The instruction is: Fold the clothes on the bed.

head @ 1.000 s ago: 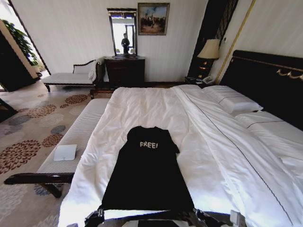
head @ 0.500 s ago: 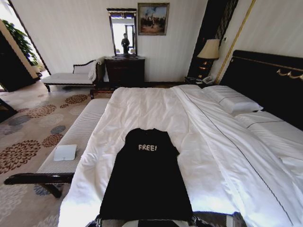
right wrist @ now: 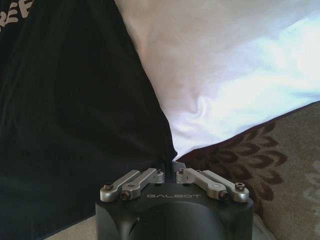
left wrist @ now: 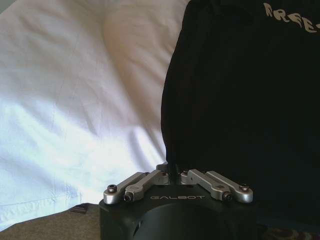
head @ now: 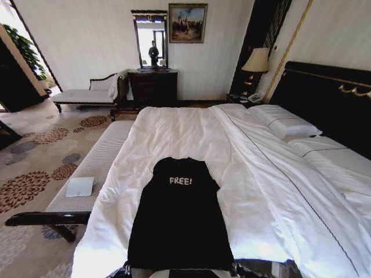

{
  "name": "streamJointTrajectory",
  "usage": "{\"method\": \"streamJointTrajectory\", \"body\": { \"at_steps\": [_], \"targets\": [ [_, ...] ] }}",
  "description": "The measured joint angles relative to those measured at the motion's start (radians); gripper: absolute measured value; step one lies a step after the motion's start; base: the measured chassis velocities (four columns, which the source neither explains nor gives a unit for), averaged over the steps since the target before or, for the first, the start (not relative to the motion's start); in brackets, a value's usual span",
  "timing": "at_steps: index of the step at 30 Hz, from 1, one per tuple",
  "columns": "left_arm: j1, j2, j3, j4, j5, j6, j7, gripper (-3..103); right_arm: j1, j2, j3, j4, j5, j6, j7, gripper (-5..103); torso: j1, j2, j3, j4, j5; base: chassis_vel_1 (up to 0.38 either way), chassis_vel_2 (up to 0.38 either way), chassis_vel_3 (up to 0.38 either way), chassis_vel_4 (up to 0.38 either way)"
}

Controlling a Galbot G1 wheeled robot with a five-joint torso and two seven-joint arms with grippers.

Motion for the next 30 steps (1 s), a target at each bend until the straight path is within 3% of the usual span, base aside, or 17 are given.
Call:
{"method": "streamJointTrajectory", "body": {
  "at_steps": [2, 6, 8, 11, 12, 15, 16, 19, 21, 24, 25, 30],
  "targets": [
    [0.0, 0.0, 0.004, 0.0, 0.007, 0.001, -0.002, 12, 0.0, 0.002, -0.005, -0.002, -0.012, 0.005, -0.001, 9, 0.0, 0.0, 0.0, 0.0, 0.0, 0.0, 0.0, 0.0, 0.0],
    [0.002, -0.001, 0.002, -0.001, 0.035, 0.005, -0.009, 28, -0.006, 0.005, -0.012, -0.007, -0.04, 0.021, -0.006, 31, 0.0, 0.0, 0.0, 0.0, 0.0, 0.0, 0.0, 0.0, 0.0],
    [0.005, -0.001, -0.001, -0.001, 0.042, 0.004, -0.01, 34, -0.008, 0.006, -0.011, -0.007, -0.048, 0.026, -0.008, 31, 0.0, 0.0, 0.0, -0.0001, 0.0, 0.0, 0.0, 0.0, 0.0],
    [0.021, 0.0, -0.026, -0.008, 0.057, -0.018, -0.008, 49, -0.016, 0.005, 0.009, 0.006, -0.067, 0.043, -0.009, 47, 0.0, 0.0, 0.0, 0.0, 0.0, 0.0, 0.0, 0.0, 0.0],
    [0.021, 0.0, -0.026, -0.008, 0.057, -0.018, -0.008, 49, -0.016, 0.005, 0.009, 0.006, -0.067, 0.043, -0.009, 47, 0.0, 0.0, 0.0, 0.0, 0.0, 0.0, 0.0, 0.0, 0.0],
    [0.029, -0.006, -0.051, -0.018, 0.076, -0.066, 0.01, 60, -0.012, 0.001, 0.033, 0.022, -0.102, 0.084, -0.013, 63, 0.0, 0.0, 0.0, -0.0001, 0.0, 0.0, 0.0, 0.0, 0.0],
    [0.029, -0.006, -0.051, -0.018, 0.076, -0.066, 0.01, 60, -0.012, 0.001, 0.033, 0.022, -0.102, 0.084, -0.013, 63, 0.0, 0.0, 0.0, -0.0001, 0.0, 0.0, 0.0, 0.0, 0.0],
    [0.026, -0.01, -0.064, -0.028, 0.116, -0.131, 0.042, 77, 0.016, -0.016, 0.048, 0.038, -0.159, 0.169, -0.044, 74, 0.0, 0.0, 0.0, 0.0, 0.0, 0.0, 0.0, 0.0, 0.0],
    [0.023, -0.009, -0.063, -0.028, 0.127, -0.144, 0.048, 77, 0.026, -0.022, 0.049, 0.04, -0.174, 0.189, -0.053, 80, 0.0, 0.0, 0.0, 0.0, 0.0, 0.0, 0.0, 0.0, 0.0],
    [0.001, 0.001, -0.043, -0.023, 0.184, -0.208, 0.071, 93, 0.092, -0.072, 0.037, 0.048, -0.262, 0.277, -0.105, 95, 0.0, 0.0, 0.0, 0.0, 0.0, 0.0, 0.0, 0.0, 0.0],
    [-0.006, 0.004, -0.035, -0.023, 0.189, -0.215, 0.072, 97, 0.114, -0.089, 0.029, 0.047, -0.287, 0.299, -0.121, 95, 0.0, 0.0, 0.0, 0.0, 0.0001, 0.0, 0.0, 0.0, 0.0],
    [-0.044, 0.019, -0.007, -0.023, 0.191, -0.223, 0.074, 100, 0.199, -0.148, -0.022, -0.005, -0.402, 0.386, -0.165, 100, 0.0, 0.0, 0.0, 0.0, 0.0001, 0.0, 0.0, 0.0, 0.0]
  ]
}}
